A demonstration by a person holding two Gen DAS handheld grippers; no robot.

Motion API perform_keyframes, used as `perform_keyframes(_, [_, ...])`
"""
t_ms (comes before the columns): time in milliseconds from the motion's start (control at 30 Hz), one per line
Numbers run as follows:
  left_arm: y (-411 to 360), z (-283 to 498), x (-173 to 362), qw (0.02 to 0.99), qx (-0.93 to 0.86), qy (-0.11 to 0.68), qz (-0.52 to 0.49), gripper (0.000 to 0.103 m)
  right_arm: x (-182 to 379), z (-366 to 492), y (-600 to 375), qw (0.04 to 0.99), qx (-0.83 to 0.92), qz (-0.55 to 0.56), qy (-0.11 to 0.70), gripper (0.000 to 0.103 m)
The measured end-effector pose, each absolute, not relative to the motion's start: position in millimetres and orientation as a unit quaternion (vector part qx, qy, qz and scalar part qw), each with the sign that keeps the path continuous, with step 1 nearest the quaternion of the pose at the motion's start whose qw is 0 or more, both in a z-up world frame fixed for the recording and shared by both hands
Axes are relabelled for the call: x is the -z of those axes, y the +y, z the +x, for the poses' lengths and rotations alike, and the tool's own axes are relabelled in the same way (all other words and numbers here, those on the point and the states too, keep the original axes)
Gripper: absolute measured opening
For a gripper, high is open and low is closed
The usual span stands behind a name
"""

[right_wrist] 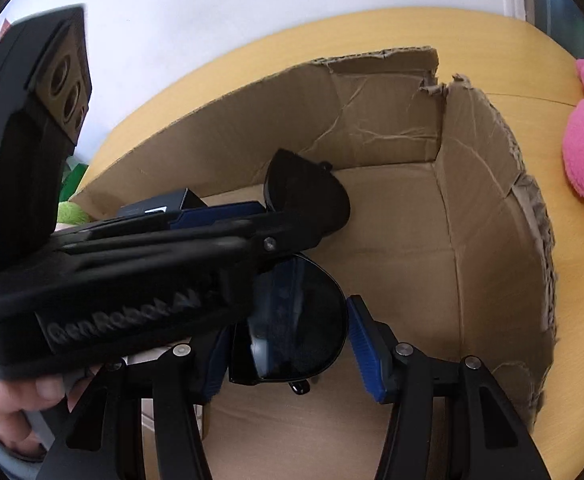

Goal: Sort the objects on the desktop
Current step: 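Lift the sunglasses with both tools and lower them into the cardboard box, then open both tools to release the sunglasses and withdraw upward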

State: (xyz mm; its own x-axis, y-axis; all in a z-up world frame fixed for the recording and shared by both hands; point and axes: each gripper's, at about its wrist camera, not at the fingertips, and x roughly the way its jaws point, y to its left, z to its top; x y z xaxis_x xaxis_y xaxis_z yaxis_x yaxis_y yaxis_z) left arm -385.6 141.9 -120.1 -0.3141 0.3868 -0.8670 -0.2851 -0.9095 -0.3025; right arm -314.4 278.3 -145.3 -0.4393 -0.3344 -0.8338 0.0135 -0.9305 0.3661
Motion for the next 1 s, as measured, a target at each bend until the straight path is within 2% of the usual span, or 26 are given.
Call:
perform_keyframes(233, [135.1, -372.6, 103.1, 0.183, -0.818, -0.044, -0.543, 0.043, 140.6, -303.9, 273.3, 0.111, 0.836, 0.515, -0.154, 0.054])
perform_keyframes(333, [124.0, -354.1, 72.9, 0.174, -0.84, -0.053, -0.511, 0.045, 120.5, -289.5, 268.9, 0.117, 0.848, 0.495, -0.146, 0.061])
perform_keyframes(467, [99.3, -299.9, 19.1, 0.144, -0.883, -0.049, -0.444, 0.053, 84.2, -259.8, 265.3, 0.103, 0.875, 0.456, -0.127, 0.082])
perform_keyframes(533, [90.7, -266.0, -3.1, 0.135, -0.9, -0.038, -0.413, 0.064, 60.9, -234.0, 263.3, 0.101, 0.893, 0.427, -0.099, 0.087])
perform_keyframes(567, [86.1, -248.6, -12.3, 0.124, -0.91, -0.03, -0.395, 0.067, 56.0, -230.3, 267.4, 0.097, 0.898, 0.419, -0.089, 0.094])
perform_keyframes(600, [78.7, -220.6, -24.0, 0.108, -0.923, -0.02, -0.368, 0.074, 45.7, -218.2, 270.8, 0.09, 0.905, 0.409, -0.079, 0.103])
perform_keyframes(633, [74.9, -202.1, -30.1, 0.095, -0.931, -0.013, -0.351, 0.081, 38.2, -195.8, 267.8, 0.088, 0.913, 0.393, -0.071, 0.103])
perform_keyframes(867, [62.7, -88.5, -30.1, 0.01, -0.954, 0.018, -0.298, 0.081, 25.5, -95.7, 251.6, 0.083, 0.926, 0.366, -0.049, 0.103])
perform_keyframes(1000, [52.7, -47.3, -19.7, -0.025, -0.954, 0.023, -0.298, 0.081, 40.9, -78.0, 237.7, 0.079, 0.926, 0.367, -0.046, 0.103])
